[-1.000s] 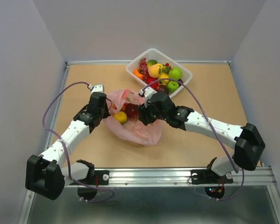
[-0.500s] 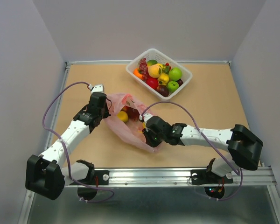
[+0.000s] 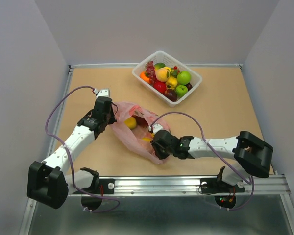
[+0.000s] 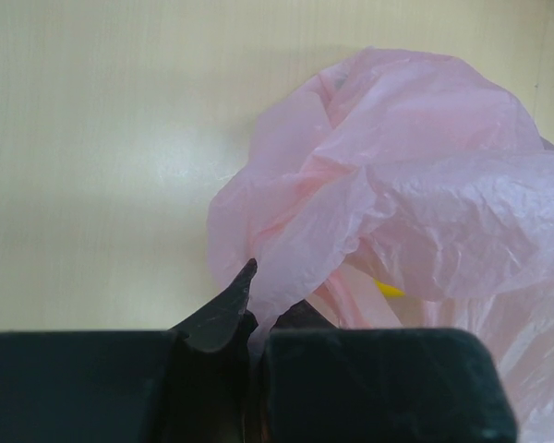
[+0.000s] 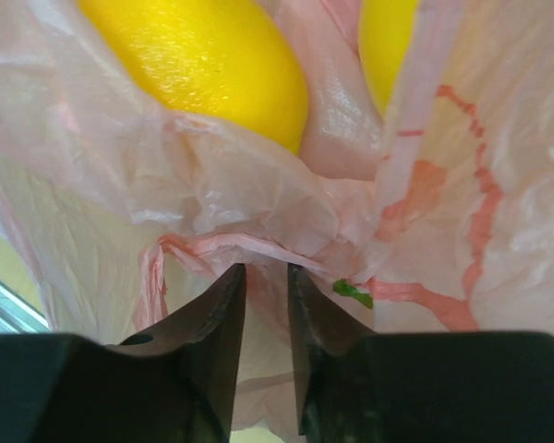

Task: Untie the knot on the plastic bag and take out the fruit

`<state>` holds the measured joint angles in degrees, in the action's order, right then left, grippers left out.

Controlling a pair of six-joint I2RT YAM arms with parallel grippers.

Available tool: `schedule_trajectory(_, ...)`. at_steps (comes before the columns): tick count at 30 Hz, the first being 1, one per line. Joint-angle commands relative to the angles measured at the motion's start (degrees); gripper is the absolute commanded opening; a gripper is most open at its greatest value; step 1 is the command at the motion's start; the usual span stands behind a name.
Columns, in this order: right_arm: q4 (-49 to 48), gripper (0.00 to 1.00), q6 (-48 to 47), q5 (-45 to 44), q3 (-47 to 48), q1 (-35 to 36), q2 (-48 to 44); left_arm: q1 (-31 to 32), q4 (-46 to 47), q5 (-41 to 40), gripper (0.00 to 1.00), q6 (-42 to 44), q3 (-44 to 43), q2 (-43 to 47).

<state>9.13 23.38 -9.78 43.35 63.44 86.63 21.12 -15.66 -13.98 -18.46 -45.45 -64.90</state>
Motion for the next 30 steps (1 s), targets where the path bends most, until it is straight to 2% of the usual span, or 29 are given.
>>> schedule_trajectory(1,-2.71,0.33,0.00,-2.26,1.03,1.16,-4.97,-0.29,0.98,0.35,0.12,0.88,0.45,0.04)
schedule_trajectory(4,-0.61,0.35,-0.35,-0.86,4.01,1.16,-11.02,-0.29,1.07,0.35,0.12,0.88,0.36,0.04)
schedule_trajectory(7,0.80,0.39,-0.96,-0.24,7.61,1.16,-12.80,-0.29,1.07,0.44,0.12,0.97,0.45,0.13)
schedule_trajectory(8,0.89,0.41,-1.31,-0.24,8.32,1.25,-13.15,-0.29,0.98,0.53,0.12,0.97,0.45,0.04)
schedule_trajectory(9,0.81,0.49,-2.10,-0.15,9.37,1.25,-13.07,-0.29,1.07,0.62,0.12,0.97,0.45,0.13)
schedule_trajectory(14,0.81,0.59,-4.30,-0.16,12.54,1.16,-7.99,-0.38,1.07,0.62,0.12,0.97,0.54,0.57)
schedule_trajectory(21,-0.42,0.59,-6.50,4.58,14.30,1.25,0.11,-0.38,1.07,0.71,0.12,0.97,0.54,0.66)
schedule_trajectory(23,-1.12,0.57,-6.15,5.82,13.69,1.25,1.52,-0.29,1.16,0.71,0.12,1.06,0.63,0.83)
schedule_trajectory(25,-1.91,0.48,-5.27,7.93,12.29,1.42,2.05,-0.29,1.16,0.79,0.12,1.06,0.63,0.66)
schedule_trajectory(26,-2.70,0.42,-5.01,8.81,11.76,1.60,2.40,-0.29,1.16,0.79,0.12,1.06,0.54,0.74)
schedule_trajectory(27,-3.14,0.32,-4.66,9.25,11.23,1.77,2.58,-0.29,1.16,0.79,0.12,1.06,0.54,0.66)
schedule_trajectory(30,-4.90,0.15,-3.60,9.43,9.21,2.21,3.71,-0.29,1.25,0.88,0.12,1.14,0.54,0.74)
